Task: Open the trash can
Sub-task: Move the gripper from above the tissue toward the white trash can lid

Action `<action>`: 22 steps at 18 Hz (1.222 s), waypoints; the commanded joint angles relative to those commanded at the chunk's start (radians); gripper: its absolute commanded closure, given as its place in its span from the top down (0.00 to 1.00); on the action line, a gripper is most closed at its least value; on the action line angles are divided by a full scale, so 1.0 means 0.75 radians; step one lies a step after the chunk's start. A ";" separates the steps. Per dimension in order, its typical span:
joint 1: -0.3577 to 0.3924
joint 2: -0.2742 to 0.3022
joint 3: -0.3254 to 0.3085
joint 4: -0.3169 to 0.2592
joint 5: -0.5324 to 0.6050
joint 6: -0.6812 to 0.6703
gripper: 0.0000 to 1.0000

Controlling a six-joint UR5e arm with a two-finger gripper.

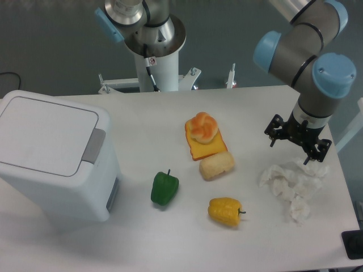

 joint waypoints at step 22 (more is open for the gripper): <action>-0.208 0.188 -0.153 0.143 -0.155 -0.429 1.00</action>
